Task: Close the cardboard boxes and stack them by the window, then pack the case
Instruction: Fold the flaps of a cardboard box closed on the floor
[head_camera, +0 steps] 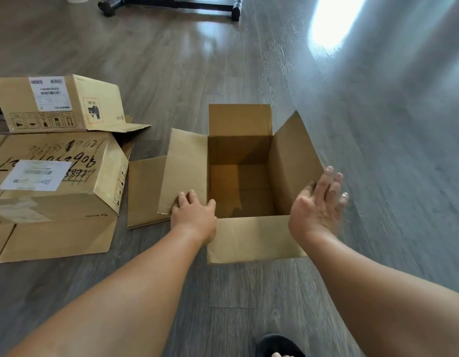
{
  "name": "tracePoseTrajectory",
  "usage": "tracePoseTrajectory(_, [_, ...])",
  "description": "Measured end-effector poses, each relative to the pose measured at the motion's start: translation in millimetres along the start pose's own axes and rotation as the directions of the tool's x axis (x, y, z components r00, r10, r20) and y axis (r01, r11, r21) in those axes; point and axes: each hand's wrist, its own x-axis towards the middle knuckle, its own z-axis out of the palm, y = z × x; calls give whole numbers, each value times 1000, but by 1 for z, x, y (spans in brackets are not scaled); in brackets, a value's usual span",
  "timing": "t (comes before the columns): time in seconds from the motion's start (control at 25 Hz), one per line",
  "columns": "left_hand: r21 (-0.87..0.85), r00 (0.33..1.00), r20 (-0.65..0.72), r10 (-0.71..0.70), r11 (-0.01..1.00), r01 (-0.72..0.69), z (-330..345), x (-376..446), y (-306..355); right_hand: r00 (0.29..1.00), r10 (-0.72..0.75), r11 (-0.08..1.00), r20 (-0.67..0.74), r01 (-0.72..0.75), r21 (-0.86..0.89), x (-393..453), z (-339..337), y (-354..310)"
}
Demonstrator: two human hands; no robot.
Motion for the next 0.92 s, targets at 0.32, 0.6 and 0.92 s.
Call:
tracePoseTrajectory(0.32, [-202, 998, 69, -8, 979, 21, 12, 14, 6, 908, -265, 948, 325, 183, 262, -3, 25, 12])
tracePoseTrajectory(0.6, [-486, 1000, -6, 29, 873, -28, 28, 29, 7, 901, -183, 903, 393, -4, 430, 9, 36, 14])
tracePoseTrajectory(0.92, [-506, 995, -82, 50, 858, -85, 11, 55, 33, 958, -93, 933, 272, -12, 359, 43, 29, -43])
